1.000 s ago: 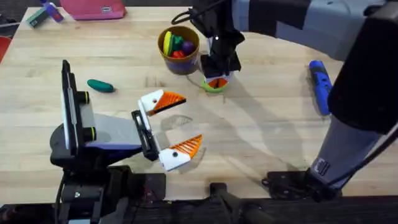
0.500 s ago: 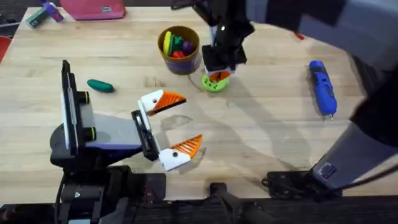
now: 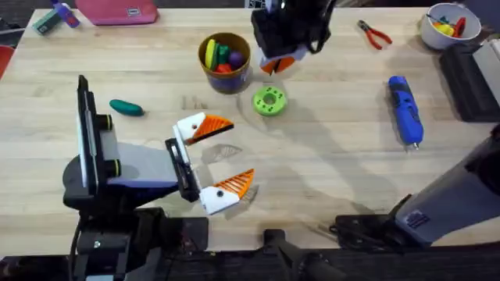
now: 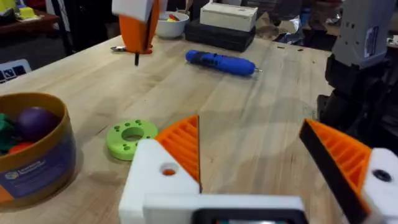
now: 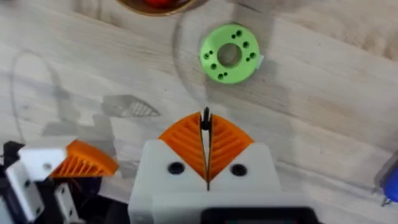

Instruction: Pick up the gripper from the table and insert it into the empty holder that is missing its gripper. Then pick up a screw, insert it into the mounting hole, and use the screwdriver to tighten it. Finally, clean up the table by picking up the vegetable and placing it into the bucket.

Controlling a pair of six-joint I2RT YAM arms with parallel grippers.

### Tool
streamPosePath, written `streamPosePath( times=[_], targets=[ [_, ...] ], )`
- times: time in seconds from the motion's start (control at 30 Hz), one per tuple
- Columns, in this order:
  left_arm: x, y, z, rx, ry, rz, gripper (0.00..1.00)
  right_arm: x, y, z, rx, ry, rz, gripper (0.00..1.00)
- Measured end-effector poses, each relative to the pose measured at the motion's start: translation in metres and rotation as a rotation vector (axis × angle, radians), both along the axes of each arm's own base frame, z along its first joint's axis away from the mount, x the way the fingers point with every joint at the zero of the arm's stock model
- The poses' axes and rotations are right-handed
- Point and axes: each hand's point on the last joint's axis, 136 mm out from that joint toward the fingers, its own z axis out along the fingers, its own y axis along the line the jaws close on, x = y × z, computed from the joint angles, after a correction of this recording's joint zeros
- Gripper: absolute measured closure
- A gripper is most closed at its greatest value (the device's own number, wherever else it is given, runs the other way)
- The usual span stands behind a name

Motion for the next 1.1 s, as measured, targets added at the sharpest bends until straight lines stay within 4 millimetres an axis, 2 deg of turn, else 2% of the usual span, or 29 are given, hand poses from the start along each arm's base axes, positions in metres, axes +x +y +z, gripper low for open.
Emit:
streamPosePath(
  times=[0.2, 0.33, 0.8, 1.1],
  targets=[
    [0.000, 0.000, 0.000, 0.000, 0.000, 0.000, 0.014, -0.015, 0.018, 0.037, 0.024, -0.063, 0.134, 0.995],
    [0.000, 0.000, 0.000, 0.000, 0.000, 0.000, 0.014, -0.032, 0.035, 0.047, 0.022, -0.089, 0.260, 0.995],
    [0.000, 0.000, 0.000, 0.000, 0.000, 0.000, 0.013, -0.087, 0.074, 0.047, -0.029, -0.110, 0.638, 0.995],
    [0.000, 0.000, 0.000, 0.000, 0.000, 0.000, 0.014, -0.112, 0.085, 0.047, -0.050, -0.115, 0.780, 0.995]
  ],
)
